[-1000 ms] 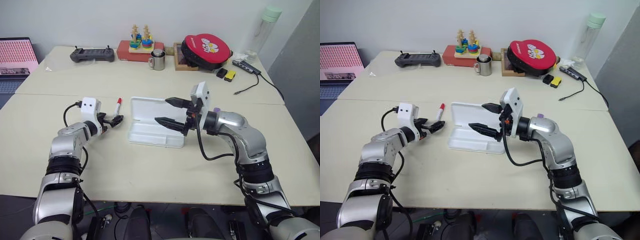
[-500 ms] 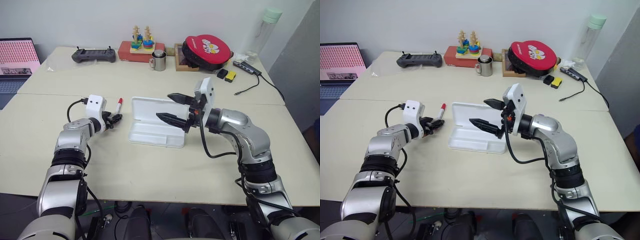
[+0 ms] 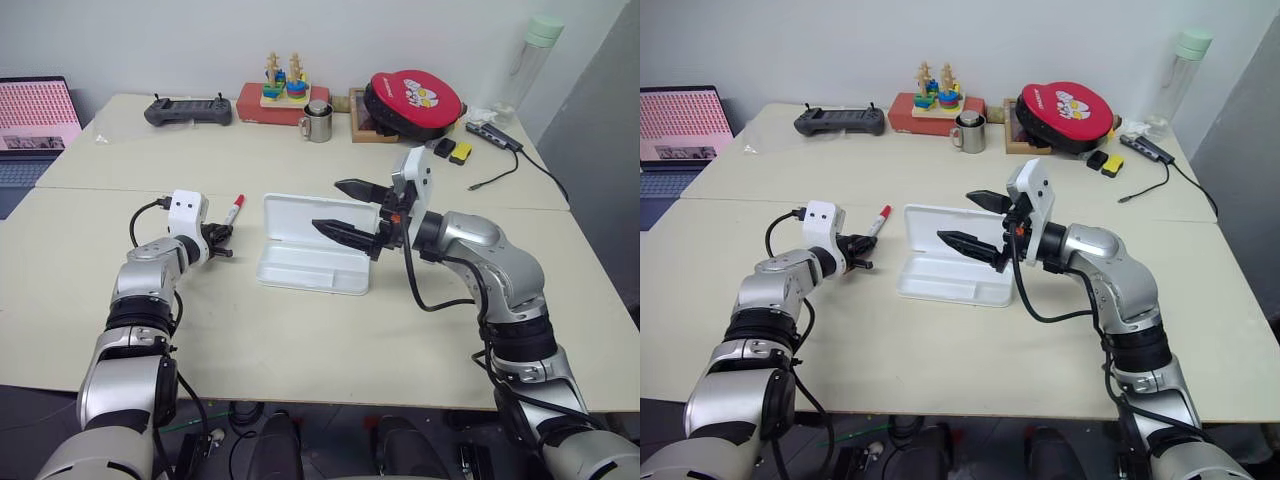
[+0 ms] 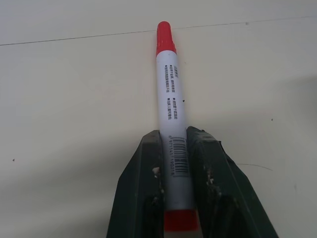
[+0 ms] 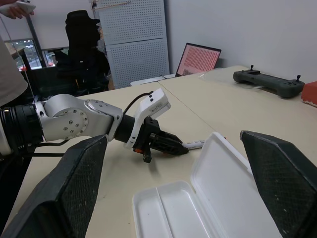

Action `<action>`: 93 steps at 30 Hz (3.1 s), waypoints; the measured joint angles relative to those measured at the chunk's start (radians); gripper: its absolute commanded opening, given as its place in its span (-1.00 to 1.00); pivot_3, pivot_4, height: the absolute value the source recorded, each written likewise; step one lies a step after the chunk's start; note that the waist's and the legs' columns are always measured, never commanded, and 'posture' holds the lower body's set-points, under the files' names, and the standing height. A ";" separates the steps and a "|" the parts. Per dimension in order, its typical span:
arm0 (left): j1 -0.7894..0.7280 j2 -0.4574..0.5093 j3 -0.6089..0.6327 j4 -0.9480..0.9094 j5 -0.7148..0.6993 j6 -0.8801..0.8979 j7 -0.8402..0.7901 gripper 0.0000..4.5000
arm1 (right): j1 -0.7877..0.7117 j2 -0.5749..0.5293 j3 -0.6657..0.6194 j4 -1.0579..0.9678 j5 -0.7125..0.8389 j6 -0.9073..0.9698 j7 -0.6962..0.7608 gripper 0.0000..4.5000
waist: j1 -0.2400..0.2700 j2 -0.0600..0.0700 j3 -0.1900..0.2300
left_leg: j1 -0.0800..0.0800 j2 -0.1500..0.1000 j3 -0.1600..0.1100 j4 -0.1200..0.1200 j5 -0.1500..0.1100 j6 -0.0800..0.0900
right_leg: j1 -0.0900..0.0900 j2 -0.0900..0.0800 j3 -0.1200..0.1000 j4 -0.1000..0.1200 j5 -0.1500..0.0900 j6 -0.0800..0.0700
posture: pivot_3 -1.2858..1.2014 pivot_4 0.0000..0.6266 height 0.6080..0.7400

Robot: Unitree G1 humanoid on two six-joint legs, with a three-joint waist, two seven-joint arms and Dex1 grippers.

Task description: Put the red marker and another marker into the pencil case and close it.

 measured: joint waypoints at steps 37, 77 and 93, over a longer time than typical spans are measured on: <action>-0.132 0.056 -0.431 -0.131 0.128 -0.537 -0.906 -0.80 | 0.270 -0.262 -0.155 -0.371 0.118 0.120 -0.154 1.00 | -0.017 -0.002 0.004 | -0.016 0.000 -0.001 0.001 0.001 0.001 | -0.008 0.000 -0.001 -0.004 0.000 -0.004 | 0.03 -0.52 1.00; -0.026 -0.200 -0.212 -0.524 -0.179 -0.127 -0.624 0.99 | 0.295 0.178 -0.136 0.057 -0.323 0.130 -0.916 1.00 | -0.023 0.000 0.003 | -0.014 -0.001 -0.002 0.004 0.002 0.002 | -0.008 0.001 -0.001 0.004 0.001 -0.006 | 0.03 -0.52 1.00; -0.025 -0.209 -0.212 -0.538 -0.179 -0.146 -0.580 1.00 | 0.265 0.192 -0.157 0.119 -0.356 0.092 -0.927 -0.37 | -0.021 0.000 0.003 | -0.014 -0.001 -0.002 0.004 0.002 0.002 | -0.008 0.001 -0.001 0.004 0.001 -0.006 | 0.03 -0.52 1.00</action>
